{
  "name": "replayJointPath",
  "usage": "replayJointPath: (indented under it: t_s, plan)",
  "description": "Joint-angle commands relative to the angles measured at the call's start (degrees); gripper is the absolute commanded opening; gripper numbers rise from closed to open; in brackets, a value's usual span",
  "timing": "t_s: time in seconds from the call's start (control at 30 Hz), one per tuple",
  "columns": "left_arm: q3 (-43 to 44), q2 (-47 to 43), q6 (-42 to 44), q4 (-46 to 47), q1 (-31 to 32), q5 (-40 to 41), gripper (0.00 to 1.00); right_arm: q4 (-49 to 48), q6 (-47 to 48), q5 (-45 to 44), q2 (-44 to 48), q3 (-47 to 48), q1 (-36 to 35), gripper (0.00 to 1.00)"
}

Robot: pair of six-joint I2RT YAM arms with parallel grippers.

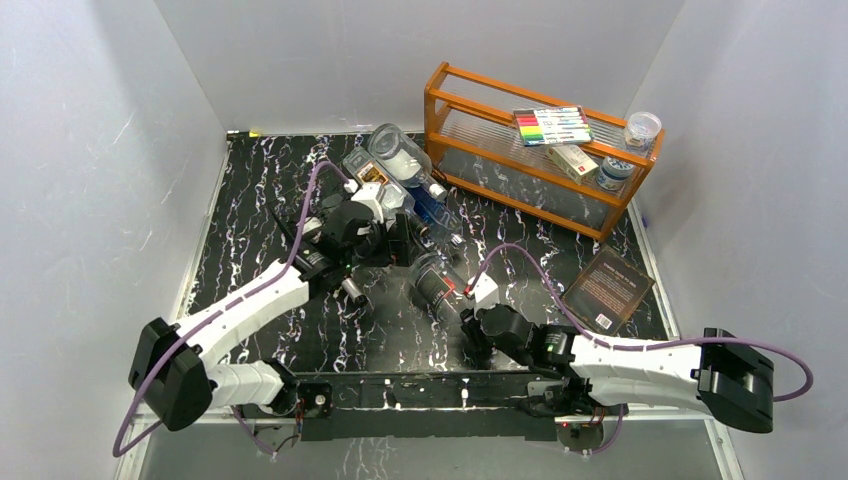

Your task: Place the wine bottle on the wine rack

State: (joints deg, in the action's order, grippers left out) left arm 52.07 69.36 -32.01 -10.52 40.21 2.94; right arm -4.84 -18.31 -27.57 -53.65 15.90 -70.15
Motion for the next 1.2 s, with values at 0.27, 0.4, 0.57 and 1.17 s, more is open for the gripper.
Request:
replayJointPath:
  t_s: [0.27, 0.4, 0.57, 1.17]
  plan:
    - [-1.25, 14.65, 0.86, 11.56, -0.39, -13.32, 0.9, -7.19, -4.29, 2.73, 0.0, 2.0, -1.39, 0.0]
    - [-1.92, 18.48, 1.07, 14.52, -0.41, -17.3, 0.79, -7.35, -3.5, 4.11, -1.41, 2.14, -1.48, 0.0]
    - [-3.96, 19.31, 2.22, 18.09, -0.39, -20.93, 0.65, -7.38, -2.63, 6.08, -2.08, 2.29, -1.57, 0.0]
    - [-8.12, 13.28, -4.23, 18.83, -0.14, -44.63, 0.39, -7.89, -2.32, -0.82, 6.5, 5.72, -1.6, 0.0]
